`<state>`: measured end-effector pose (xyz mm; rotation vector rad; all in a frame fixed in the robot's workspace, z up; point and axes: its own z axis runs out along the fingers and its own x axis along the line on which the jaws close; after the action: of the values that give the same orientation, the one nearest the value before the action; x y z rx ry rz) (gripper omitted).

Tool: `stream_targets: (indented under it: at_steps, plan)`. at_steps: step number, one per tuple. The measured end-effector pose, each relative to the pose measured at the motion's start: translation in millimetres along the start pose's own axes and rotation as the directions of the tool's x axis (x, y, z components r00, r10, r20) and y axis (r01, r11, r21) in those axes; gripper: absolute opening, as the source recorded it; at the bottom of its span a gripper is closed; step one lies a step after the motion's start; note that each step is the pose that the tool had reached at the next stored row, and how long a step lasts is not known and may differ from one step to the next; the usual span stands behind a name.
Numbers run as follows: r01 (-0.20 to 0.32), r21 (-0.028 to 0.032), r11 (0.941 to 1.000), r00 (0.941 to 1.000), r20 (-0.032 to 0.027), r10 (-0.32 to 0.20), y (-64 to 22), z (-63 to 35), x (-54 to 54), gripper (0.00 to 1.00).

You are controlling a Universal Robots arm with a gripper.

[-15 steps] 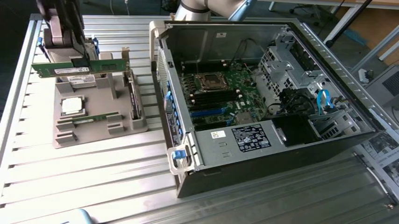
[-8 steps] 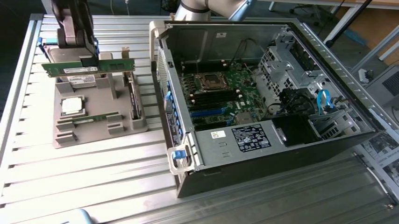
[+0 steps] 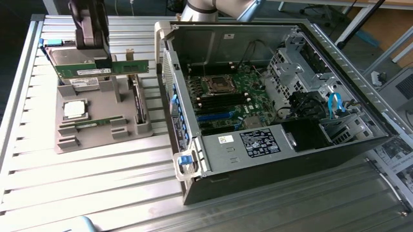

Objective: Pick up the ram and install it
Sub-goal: 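Pick up the ram and move it above insertion slot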

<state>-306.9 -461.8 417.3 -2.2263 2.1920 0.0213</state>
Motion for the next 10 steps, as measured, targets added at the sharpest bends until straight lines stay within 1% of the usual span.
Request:
stream_targets:
  at_steps: [2,10]
  plan:
    - [0.000,0.0001,1.0000,1.0000,0.0001,0.000,-4.9,0.1,0.1,0.12]
    - [0.000,0.0000,1.0000,1.0000,0.0000,0.000,-18.0,0.1,0.3,0.12]
